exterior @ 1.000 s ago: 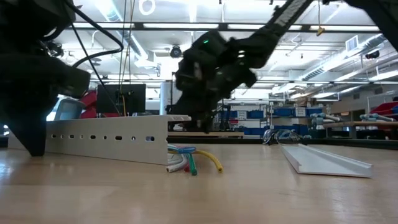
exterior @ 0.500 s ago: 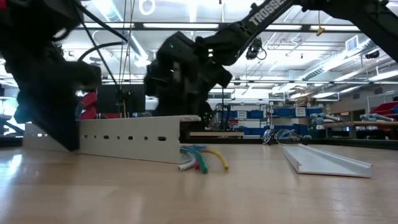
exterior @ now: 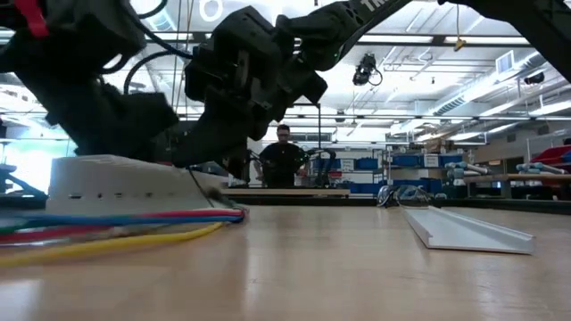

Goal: Ziptie cables
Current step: Put the ziptied cables into the cable duct

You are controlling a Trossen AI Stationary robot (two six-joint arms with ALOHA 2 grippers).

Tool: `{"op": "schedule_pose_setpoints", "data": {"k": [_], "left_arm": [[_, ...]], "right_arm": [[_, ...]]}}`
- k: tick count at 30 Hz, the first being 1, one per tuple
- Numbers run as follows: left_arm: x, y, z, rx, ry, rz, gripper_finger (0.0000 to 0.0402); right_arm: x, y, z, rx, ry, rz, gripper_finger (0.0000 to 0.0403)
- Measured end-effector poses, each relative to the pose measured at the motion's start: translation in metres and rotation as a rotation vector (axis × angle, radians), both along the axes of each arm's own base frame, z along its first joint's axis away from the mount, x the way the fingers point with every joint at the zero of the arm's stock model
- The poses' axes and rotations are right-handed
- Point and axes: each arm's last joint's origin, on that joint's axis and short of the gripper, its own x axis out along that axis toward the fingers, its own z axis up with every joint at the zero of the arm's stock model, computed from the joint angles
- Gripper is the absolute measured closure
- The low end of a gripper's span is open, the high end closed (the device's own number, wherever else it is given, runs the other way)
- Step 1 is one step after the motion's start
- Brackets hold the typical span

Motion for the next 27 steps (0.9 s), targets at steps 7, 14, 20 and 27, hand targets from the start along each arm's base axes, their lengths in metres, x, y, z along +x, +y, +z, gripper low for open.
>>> {"op": "schedule_pose_setpoints", "data": {"k": [7, 14, 20, 27], "left_arm": [[-0.006, -0.006, 0.008, -0.104, 0.064, -0.106, 0.0383], [-0.016, -0.011, 0.046, 0.025, 0.05, -0.101, 0.0383], [-0.016, -0.014, 0.054, 0.04, 0.03, -0.124, 0.0383], [-0.014, -0.017, 0.056, 0.071, 0.014, -0.155, 0.0383]], "right_arm": [[0.0, 0.0, -0.001, -0.016, 0.007, -0.017, 0.0403], [-0.006, -0.02, 0.004, -0.022, 0.067, -0.067, 0.0403], [-0.023, -0.046, 0.031, -0.076, 0.067, -0.174, 0.0403], [-0.068, -0.077, 0.018, -0.06, 0.099, -0.336, 0.0403]]}}
